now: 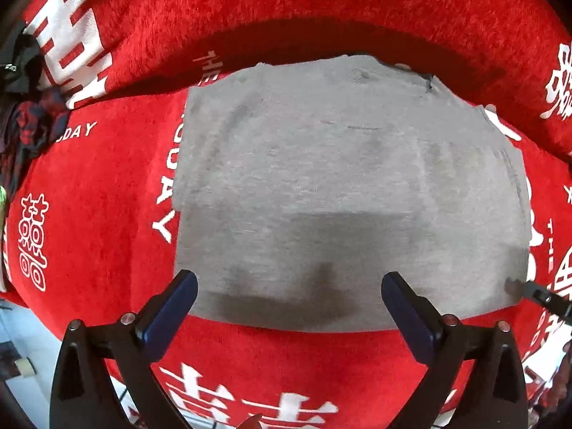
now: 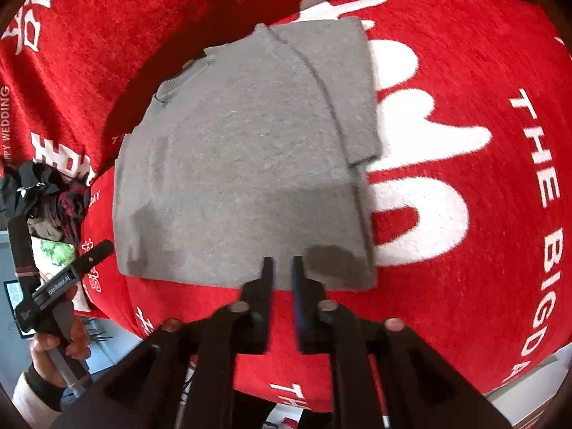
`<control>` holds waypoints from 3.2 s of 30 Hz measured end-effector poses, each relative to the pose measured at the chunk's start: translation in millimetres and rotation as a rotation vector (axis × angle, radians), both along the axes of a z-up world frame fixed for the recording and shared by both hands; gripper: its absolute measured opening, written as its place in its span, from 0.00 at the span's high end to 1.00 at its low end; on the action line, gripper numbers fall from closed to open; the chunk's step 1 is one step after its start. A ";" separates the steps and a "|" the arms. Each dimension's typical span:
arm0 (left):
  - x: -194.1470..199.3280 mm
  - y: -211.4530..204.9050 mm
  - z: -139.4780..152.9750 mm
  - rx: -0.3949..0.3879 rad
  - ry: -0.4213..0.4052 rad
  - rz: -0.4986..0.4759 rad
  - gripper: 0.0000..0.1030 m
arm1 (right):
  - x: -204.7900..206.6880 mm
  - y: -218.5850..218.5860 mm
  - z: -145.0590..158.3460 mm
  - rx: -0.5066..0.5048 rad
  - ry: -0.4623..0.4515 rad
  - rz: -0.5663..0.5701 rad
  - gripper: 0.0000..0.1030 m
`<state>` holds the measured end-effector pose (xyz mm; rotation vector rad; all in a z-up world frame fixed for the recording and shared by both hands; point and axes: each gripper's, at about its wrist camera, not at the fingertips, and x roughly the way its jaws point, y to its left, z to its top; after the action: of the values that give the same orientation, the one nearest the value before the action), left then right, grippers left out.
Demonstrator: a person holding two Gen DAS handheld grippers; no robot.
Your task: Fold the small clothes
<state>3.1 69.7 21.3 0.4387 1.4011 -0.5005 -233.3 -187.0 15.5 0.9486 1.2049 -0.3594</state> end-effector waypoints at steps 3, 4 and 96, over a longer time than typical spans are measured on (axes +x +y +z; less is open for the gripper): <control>11.2 8.8 -3.7 -0.006 -0.009 -0.047 0.00 | 19.9 12.4 3.4 -0.023 -0.013 0.008 0.65; 15.2 12.1 -4.3 -0.005 -0.015 -0.061 0.00 | 26.7 17.3 4.4 -0.029 -0.018 0.008 0.65; 139.5 21.8 -84.4 -0.550 0.662 0.125 0.00 | 116.2 157.6 -55.6 0.505 -0.463 -0.445 0.92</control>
<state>142.5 91.6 -63.1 -0.2920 1.8150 -0.9475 -117.1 -29.4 -40.1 1.6458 0.6551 -0.1639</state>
